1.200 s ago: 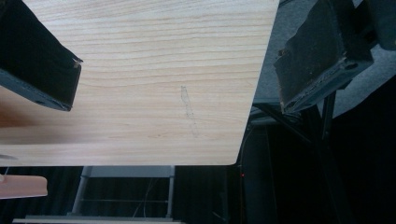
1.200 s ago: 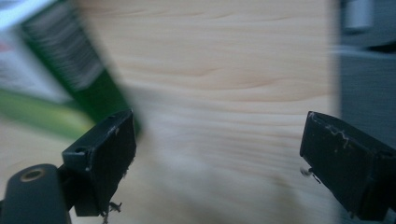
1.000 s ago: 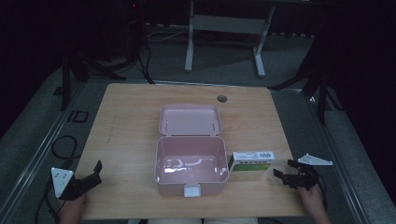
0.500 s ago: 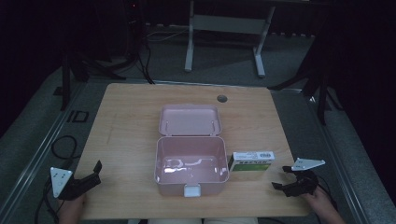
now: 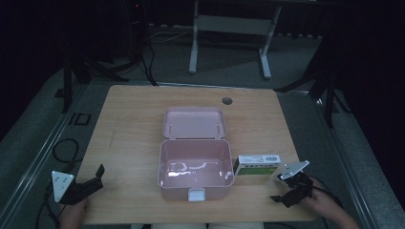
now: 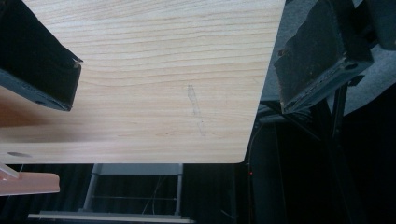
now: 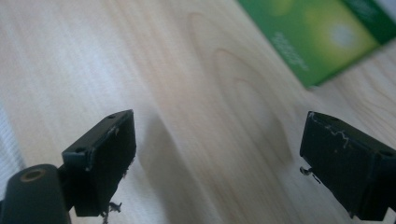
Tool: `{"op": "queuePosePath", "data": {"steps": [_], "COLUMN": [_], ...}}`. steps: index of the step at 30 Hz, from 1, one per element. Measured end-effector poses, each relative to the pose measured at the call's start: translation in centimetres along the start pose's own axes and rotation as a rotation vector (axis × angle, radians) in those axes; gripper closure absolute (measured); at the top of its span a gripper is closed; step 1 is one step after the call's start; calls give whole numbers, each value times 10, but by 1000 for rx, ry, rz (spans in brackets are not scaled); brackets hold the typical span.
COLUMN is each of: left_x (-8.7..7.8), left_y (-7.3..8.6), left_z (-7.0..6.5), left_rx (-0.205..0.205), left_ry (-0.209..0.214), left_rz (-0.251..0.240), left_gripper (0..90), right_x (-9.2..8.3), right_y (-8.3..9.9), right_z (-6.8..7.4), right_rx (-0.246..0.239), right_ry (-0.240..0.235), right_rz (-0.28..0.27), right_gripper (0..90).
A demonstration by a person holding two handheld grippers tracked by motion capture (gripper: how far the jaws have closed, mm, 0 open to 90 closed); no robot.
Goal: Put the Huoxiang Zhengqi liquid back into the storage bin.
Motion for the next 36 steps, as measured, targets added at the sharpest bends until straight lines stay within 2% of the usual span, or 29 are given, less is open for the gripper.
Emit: {"op": "queuePosePath", "data": {"steps": [4, 11, 12, 16, 18, 19, 22, 23, 25, 30, 36], "left_x": [0, 0, 0, 0, 0, 0, 0, 0, 0, 0, 1], "left_y": [0, 0, 0, 0, 0, 0, 0, 0, 0, 0, 0], "left_z": [0, 0, 0, 0, 0, 0, 0, 0, 0, 0, 0], "left_rx": [0, 0, -1, -1, -1, -3, -5, -5, -4, -6, -9], "left_ry": [1, 3, 4, 4, 5, 5, 4, 4, 5, 7, 11], "left_rz": [2, 1, 2, 2, 4, 3, 2, 2, 4, 5, 8], "left_gripper": [4, 4, 4, 4, 4, 4, 4, 4, 4, 4, 4], "right_x": [2, 3, 4, 5, 5, 5, 5, 5, 5, 4, 0], "right_y": [-7, -18, -20, -24, -24, -26, -30, -32, -35, -46, -55], "right_z": [6, 13, 14, 18, 19, 21, 24, 25, 28, 28, 33], "right_rx": [-48, -106, -129, -175, -185, -196, -250, -282, -311, -340, -395], "right_ry": [-24, -47, -46, -68, -66, -91, -90, -76, -73, -64, -115], "right_rz": [55, 97, 128, 195, 208, 242, 287, 307, 324, 338, 390], "right_gripper": [105, 104, 104, 108, 108, 129, 115, 113, 113, 114, 129]}}
Point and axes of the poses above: each handheld gripper's, and its own axes: x roughly forward along the jaws, y roughly out of its underside, z roughly to its left, the point moved 10 cm from there along x, roughly forward along the jaws, and after that the axes turned 7 degrees about -x, right-handed, at the moved point
